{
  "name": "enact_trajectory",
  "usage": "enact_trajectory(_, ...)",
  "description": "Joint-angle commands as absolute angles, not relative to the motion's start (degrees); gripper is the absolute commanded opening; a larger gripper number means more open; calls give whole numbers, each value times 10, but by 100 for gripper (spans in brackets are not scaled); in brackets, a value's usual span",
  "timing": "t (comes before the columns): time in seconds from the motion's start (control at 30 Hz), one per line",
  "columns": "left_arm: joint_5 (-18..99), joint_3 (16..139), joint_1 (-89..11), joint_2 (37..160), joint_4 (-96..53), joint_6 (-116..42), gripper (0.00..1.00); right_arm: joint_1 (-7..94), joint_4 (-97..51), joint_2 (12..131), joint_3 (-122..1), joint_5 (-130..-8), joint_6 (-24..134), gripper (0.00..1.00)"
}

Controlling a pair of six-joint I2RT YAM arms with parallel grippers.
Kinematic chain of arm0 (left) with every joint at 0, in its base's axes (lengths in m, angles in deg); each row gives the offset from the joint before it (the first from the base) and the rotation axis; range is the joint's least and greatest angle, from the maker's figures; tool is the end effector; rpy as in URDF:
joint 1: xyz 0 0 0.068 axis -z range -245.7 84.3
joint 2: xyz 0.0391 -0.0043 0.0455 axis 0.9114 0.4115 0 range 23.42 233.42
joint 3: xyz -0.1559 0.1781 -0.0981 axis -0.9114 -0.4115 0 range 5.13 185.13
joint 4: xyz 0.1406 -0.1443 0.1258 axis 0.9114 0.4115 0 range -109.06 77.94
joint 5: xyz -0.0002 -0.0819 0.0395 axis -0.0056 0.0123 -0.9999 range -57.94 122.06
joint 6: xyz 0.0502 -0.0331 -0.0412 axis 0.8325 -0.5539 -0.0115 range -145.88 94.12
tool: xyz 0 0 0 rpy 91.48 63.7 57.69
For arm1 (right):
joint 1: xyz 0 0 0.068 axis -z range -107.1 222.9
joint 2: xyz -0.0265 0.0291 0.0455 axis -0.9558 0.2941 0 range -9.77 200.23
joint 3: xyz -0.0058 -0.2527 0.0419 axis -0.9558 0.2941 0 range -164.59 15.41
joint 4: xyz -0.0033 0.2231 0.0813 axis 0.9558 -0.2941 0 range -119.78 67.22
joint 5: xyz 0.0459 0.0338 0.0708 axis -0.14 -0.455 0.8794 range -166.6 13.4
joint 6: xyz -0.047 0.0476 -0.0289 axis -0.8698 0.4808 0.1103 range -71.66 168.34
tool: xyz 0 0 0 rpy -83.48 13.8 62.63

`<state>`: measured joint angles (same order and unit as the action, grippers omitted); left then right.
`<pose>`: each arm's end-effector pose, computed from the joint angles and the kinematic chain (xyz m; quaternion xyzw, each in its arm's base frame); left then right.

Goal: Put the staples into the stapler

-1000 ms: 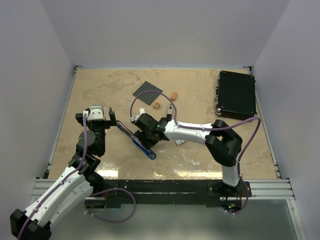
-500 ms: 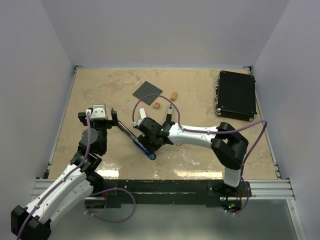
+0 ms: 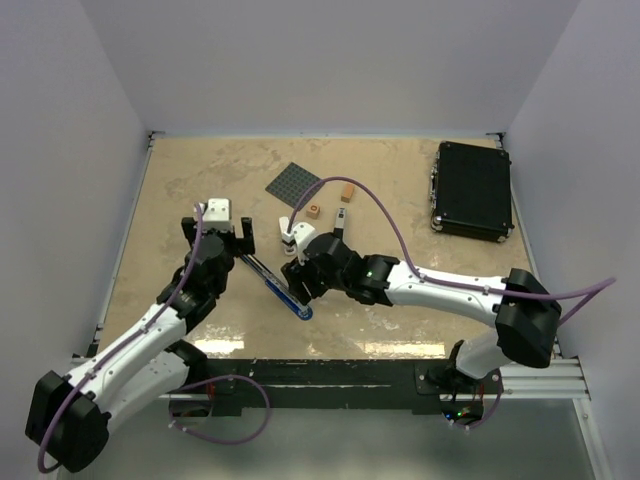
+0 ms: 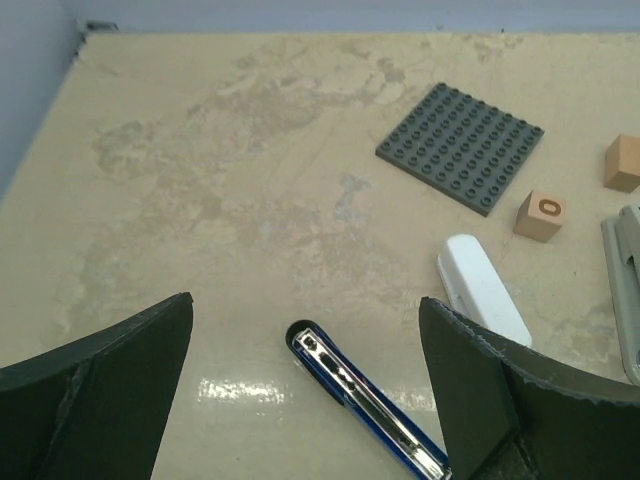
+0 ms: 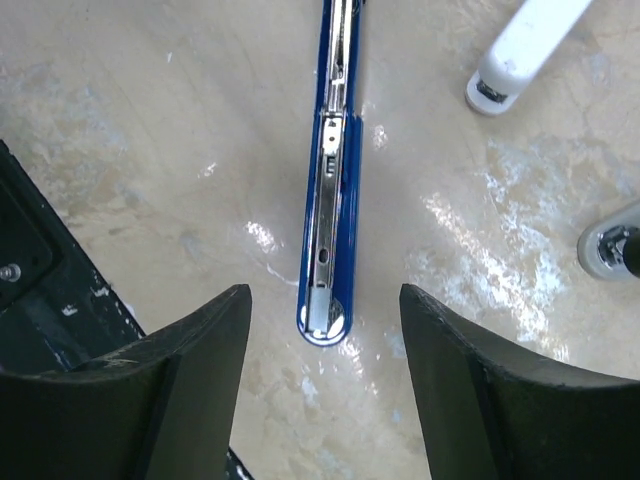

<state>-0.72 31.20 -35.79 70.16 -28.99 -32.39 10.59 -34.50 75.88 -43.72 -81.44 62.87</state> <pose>0.1897 -0.0714 0.2487 -0.0264 0.7600 0.0153 0.6492 0.1579 0.2896 0.2323 -0.3472 0.8293 0.2413 0.3653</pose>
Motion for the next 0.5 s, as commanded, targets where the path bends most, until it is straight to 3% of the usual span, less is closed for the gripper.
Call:
enact_trajectory(0.0,38,368,-398,757,-211,-476,100,100,-241,781,-416,-808,614,66)
enact_trajectory(0.17,154,355,-519,777,-167,-567,100,97,-226,869,-487,-804,591,70)
enact_trajectory(0.47,243,308,-593,772,-142,-652,100,99,-237,1030,-623,-835,559,66)
